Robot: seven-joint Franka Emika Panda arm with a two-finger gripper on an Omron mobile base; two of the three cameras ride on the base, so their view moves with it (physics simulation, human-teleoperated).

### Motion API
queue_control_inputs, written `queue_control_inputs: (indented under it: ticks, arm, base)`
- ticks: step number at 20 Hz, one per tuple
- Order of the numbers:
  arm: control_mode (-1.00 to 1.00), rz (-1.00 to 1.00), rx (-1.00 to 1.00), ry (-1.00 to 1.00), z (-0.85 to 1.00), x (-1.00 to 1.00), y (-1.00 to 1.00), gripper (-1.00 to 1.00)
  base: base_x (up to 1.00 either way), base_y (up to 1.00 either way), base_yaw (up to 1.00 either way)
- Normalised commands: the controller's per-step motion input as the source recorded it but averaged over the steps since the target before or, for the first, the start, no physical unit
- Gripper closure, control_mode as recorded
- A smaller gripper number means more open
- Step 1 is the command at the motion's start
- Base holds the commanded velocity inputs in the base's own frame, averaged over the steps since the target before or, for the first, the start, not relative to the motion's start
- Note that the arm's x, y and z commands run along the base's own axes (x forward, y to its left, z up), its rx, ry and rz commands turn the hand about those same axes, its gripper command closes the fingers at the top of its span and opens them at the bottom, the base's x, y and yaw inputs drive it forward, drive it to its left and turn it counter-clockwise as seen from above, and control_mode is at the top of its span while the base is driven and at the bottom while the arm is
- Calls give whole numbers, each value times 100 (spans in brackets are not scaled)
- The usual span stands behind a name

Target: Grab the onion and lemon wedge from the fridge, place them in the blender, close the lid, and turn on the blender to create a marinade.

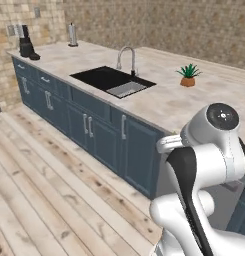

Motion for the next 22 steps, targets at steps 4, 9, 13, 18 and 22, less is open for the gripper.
queue_control_inputs:
  ticks: [4, 9, 13, 18, 22]
  arm:
    - [100, 0, 0, 0, 0, 0, 0, 100]
    - [100, 0, 0, 0, 0, 0, 0, 100]
    - [100, 0, 0, 0, 0, 0, 0, 100]
    - [100, 0, 0, 0, 0, 0, 0, 100]
    - [100, 0, 0, 0, 0, 0, 0, 100]
  base:
    - [95, 100, -14]
    - [98, 100, -16]
    - [99, 100, -17]
    - [96, 100, -16]
    - [92, 100, -16]
